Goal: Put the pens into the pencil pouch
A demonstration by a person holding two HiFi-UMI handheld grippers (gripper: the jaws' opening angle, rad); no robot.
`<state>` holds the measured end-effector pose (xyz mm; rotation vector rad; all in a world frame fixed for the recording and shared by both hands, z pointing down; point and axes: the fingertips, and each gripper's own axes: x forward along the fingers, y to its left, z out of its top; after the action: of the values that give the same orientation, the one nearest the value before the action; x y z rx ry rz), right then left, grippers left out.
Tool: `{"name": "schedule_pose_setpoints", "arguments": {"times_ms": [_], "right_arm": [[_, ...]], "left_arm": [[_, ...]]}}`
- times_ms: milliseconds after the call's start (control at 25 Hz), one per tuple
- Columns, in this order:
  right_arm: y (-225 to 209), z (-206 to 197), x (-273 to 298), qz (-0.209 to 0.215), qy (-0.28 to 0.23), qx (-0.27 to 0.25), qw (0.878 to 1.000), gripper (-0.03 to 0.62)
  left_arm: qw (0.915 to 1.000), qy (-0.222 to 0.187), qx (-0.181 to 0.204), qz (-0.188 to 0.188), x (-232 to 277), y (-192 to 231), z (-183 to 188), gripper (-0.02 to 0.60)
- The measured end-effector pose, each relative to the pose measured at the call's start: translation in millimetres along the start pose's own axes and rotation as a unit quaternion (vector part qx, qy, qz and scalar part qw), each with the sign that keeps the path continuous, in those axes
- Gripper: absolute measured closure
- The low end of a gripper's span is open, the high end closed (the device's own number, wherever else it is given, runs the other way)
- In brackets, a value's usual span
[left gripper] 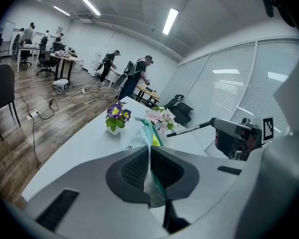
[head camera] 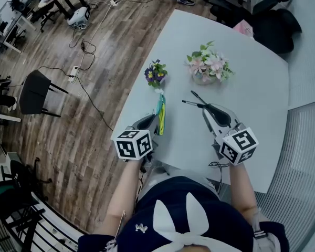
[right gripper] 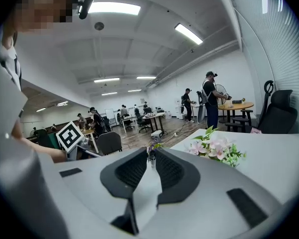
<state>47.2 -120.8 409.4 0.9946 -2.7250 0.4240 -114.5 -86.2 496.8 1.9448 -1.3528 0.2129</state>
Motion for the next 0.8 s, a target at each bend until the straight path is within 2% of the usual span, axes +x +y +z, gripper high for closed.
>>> {"name": "schedule_pose_setpoints", "arguments": {"times_ms": [800], "right_arm": [[35.4,31.6,-7.4,0.051,-0.027,-0.009,0.998,0.533]], "left_arm": [[1.0,0.008,0.001,0.003,1.8,-1.8,-7.8,0.551]]}}
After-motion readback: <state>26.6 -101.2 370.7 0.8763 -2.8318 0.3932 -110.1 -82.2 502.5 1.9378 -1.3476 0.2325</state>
